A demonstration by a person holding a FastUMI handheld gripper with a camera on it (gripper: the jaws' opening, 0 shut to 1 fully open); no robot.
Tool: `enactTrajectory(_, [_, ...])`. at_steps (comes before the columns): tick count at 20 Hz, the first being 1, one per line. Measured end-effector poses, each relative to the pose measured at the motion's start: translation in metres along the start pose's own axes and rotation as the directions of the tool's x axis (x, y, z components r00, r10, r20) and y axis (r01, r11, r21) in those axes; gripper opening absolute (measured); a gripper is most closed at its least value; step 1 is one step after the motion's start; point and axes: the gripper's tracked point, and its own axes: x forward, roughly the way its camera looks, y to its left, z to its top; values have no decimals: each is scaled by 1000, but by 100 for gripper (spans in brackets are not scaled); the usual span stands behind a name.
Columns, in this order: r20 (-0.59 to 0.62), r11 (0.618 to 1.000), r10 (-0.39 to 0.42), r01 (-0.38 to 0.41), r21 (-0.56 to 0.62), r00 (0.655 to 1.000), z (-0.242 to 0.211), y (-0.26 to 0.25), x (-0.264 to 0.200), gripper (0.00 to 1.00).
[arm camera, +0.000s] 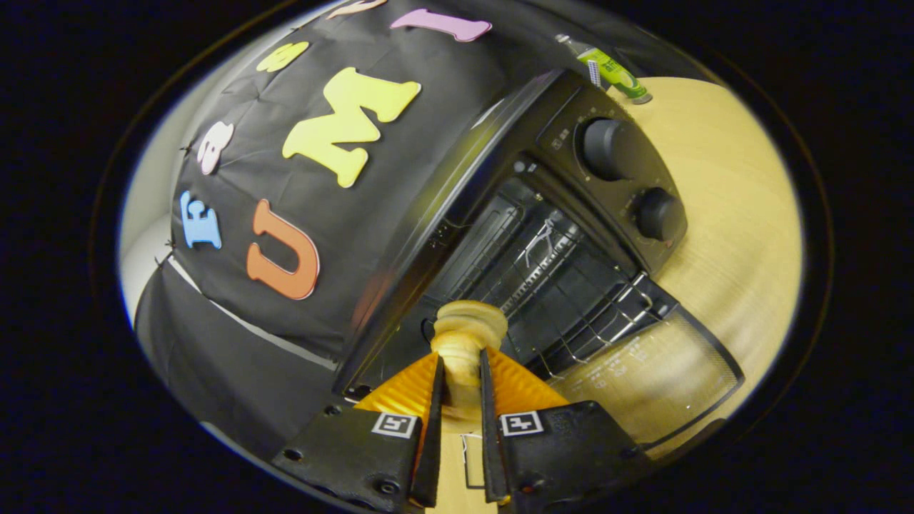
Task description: Open the toaster oven, put the food inside, and close the toaster oven door.
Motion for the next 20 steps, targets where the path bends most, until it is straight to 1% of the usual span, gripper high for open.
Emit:
enactTrajectory(2, [31,1000,-12,12,-4,999,10,-2,14,29])
enactTrajectory(4, [53,1000,-5,6,-6,999,17,1,22,29])
enactTrajectory(6, [69,999,-14,16,-28,998,20,0,28,33])
enactTrajectory(8, [81,999,-10,13,-35,997,20,-4,33,42])
enactTrajectory(10, [81,999,-30,31,-9,996,17,-12,36,53])
enactTrajectory(12, [98,999,-39,42,-31,994,18,-13,31,74])
enactTrajectory(15, [98,997,-31,39,-74,995,11,-7,24,80])
enactTrajectory(19, [110,983,-14,34,-183,994,-3,4,-1,100])
enactTrajectory(20, [116,974,-14,39,-221,993,-4,6,-12,100])
